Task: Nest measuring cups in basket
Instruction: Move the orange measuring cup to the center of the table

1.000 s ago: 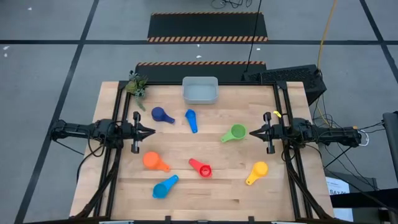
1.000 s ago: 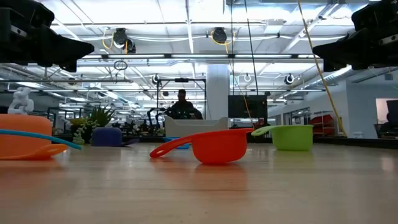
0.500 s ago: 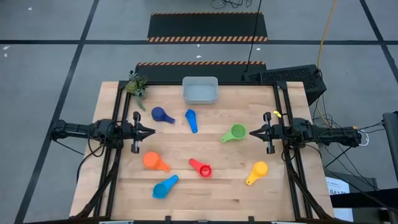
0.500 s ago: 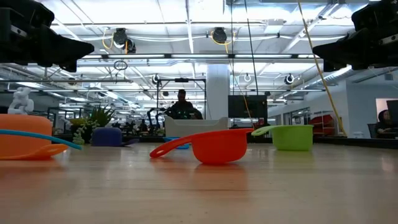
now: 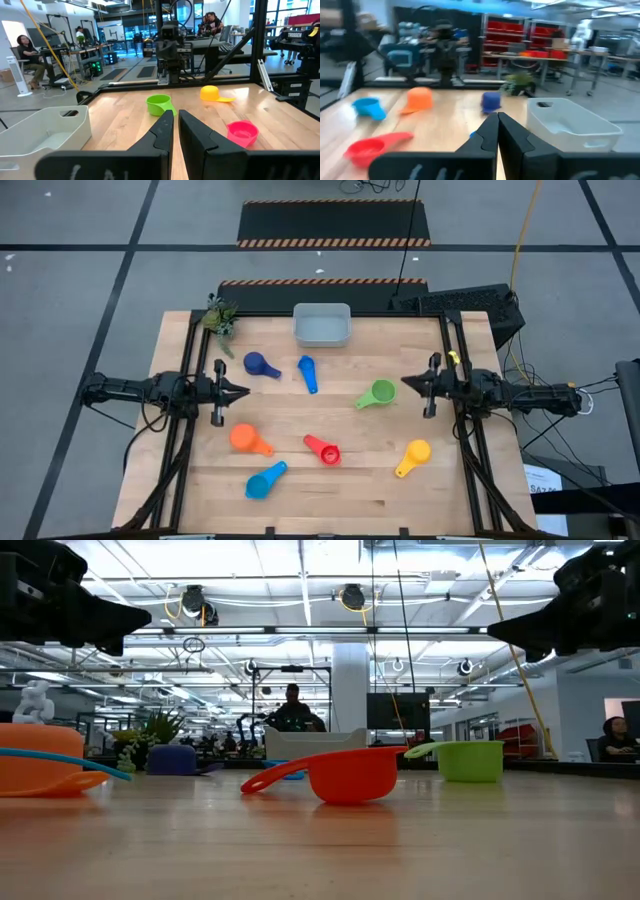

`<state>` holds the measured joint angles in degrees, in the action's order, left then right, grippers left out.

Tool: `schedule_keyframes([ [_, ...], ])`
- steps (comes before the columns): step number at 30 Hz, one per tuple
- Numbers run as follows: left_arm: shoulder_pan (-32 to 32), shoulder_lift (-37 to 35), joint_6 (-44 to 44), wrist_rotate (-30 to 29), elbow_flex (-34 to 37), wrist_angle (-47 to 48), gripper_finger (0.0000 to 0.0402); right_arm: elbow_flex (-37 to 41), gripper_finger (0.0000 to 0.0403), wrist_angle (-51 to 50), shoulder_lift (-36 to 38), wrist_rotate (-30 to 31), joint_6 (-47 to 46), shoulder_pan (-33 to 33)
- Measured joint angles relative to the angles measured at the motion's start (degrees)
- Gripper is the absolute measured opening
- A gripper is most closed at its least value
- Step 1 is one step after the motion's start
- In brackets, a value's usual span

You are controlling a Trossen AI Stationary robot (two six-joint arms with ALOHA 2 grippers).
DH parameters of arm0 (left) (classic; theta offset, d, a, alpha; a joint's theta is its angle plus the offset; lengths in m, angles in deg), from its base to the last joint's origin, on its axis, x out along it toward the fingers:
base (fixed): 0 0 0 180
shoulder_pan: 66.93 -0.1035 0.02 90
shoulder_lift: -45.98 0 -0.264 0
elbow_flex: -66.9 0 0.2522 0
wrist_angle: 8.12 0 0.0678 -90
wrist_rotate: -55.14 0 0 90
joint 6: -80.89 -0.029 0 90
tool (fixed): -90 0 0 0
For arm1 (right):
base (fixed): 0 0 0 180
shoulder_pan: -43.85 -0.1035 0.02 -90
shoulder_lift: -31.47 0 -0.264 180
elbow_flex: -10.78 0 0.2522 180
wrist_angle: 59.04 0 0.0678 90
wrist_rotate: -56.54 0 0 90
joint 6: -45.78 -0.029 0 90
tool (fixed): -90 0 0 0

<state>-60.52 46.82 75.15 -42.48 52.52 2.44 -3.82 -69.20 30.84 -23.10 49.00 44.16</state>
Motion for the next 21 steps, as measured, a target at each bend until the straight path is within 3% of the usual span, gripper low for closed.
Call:
schedule_keyframes([
  [7,0.0,0.0,0.0,0.0,0.0,0.0,0.0033,0.0,0.0000,4.0,-0.1,0.1,-1.4,0.0],
  [14,0.0,0.0,0.0,0.0,0.0,0.0,0.0033,-0.7,0.0000,8.6,-0.6,6.3,-15.5,0.0],
  [21,0.0,0.0,0.0,0.0,0.0,0.0,0.0033,-12.2,0.0000,7.0,-5.8,5.7,-12.7,-0.8],
])
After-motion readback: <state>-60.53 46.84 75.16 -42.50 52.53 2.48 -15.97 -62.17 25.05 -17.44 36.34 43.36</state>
